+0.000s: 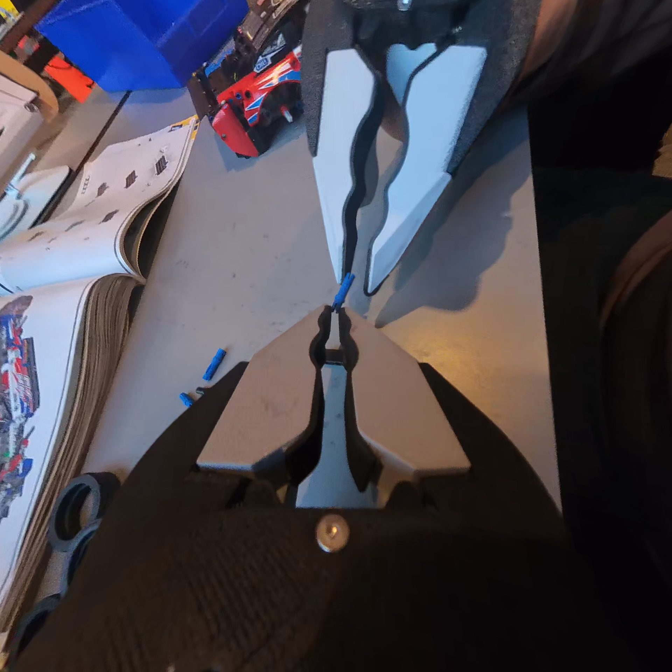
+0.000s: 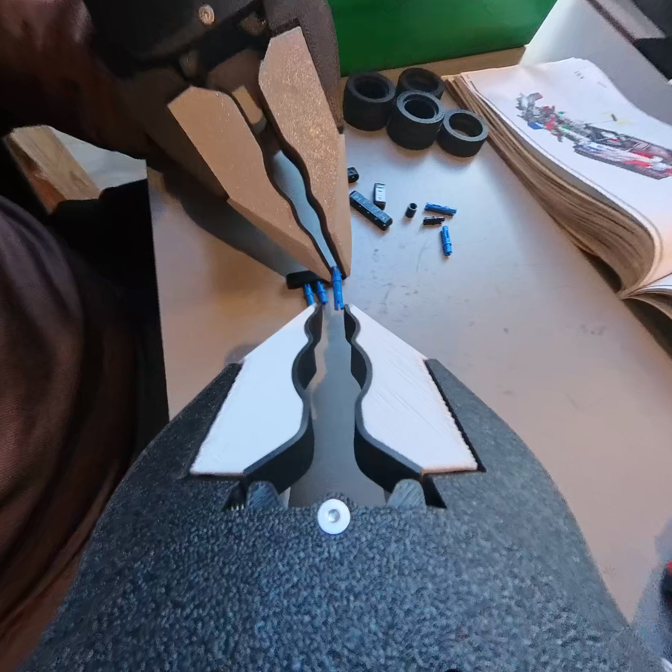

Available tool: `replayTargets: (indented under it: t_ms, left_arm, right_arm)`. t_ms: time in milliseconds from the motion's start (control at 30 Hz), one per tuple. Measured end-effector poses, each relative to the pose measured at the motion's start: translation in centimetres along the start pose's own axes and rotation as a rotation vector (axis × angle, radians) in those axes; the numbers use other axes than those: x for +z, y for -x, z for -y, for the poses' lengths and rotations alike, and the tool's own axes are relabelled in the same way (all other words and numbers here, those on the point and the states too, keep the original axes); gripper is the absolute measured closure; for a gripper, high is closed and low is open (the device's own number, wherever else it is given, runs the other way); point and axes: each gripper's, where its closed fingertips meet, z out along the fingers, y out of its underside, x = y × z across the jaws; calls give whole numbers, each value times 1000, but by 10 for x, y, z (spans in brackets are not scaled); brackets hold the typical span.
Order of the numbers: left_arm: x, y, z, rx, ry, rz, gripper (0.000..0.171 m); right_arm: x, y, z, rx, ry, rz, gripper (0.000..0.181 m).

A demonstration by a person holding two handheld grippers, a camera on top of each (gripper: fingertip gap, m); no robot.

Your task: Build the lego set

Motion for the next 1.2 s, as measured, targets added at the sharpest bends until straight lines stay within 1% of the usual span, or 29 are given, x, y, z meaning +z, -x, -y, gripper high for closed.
replayTargets:
  t_ms: [100,300,433,533,700,1067,1100,1133,1200]
  left_arm:
    - [-1,1,1,-17,-12,-6,171]
    - [0,0,-1,-23,1,-13,170]
    - [0,1,-1,-39,0,-22,170]
    - [0,1,-2,-52,7,-25,170]
    - [0,1,-3,-75,14,-42,170]
    - [0,0,-5,-106,22,-64,170]
    - [-1,0,-6,-115,26,-68,163]
    - [-2,2,-10,-126,38,-67,148]
    - [-6,1,-18,-162,71,-100,125]
  right_arm:
    - [0,-4,2,-43,0,-53,176]
    - [0,-8,4,-80,-8,-92,172]
    - [1,-7,4,-133,7,-122,176]
    - [0,-8,6,-175,7,-156,176]
    - [0,-7,9,-181,-8,-157,176]
    - [2,-6,6,-204,13,-147,177]
    - [2,-7,5,-194,21,-144,177]
    - [2,-9,3,-190,31,-147,177]
    - [2,-13,0,-180,47,-132,177]
